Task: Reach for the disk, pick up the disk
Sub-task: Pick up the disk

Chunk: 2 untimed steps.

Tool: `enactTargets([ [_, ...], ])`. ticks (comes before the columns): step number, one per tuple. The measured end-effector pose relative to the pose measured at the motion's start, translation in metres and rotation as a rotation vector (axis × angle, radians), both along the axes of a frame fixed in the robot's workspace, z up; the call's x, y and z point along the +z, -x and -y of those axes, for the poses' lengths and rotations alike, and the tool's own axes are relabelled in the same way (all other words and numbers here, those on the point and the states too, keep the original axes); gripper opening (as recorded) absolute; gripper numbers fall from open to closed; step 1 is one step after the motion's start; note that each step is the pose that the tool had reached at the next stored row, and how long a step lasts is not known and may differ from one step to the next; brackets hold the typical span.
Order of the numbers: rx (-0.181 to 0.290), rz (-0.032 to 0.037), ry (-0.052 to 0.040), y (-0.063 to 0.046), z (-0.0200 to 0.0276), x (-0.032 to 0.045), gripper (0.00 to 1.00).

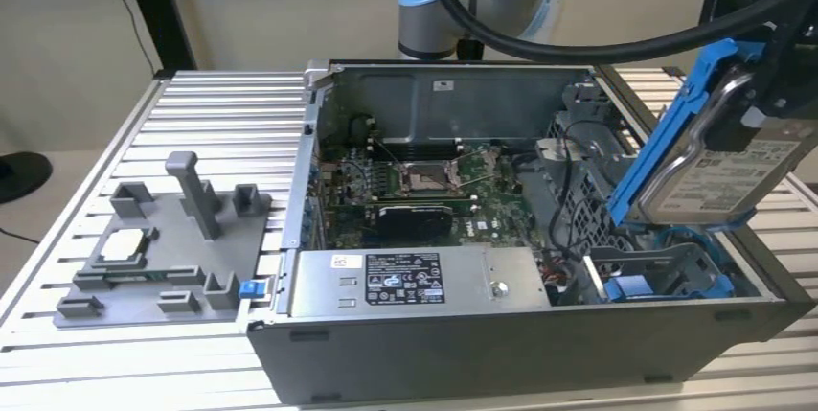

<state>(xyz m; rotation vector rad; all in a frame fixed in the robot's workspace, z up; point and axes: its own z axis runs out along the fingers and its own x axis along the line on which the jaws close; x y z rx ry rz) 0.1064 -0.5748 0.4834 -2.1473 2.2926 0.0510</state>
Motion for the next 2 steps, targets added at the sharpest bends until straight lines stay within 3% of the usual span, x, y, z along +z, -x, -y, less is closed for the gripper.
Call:
enactTargets([
  [2, 0.000, 0.0000, -0.0002, 0.0000, 0.0000, 0.0000, 0.00],
])
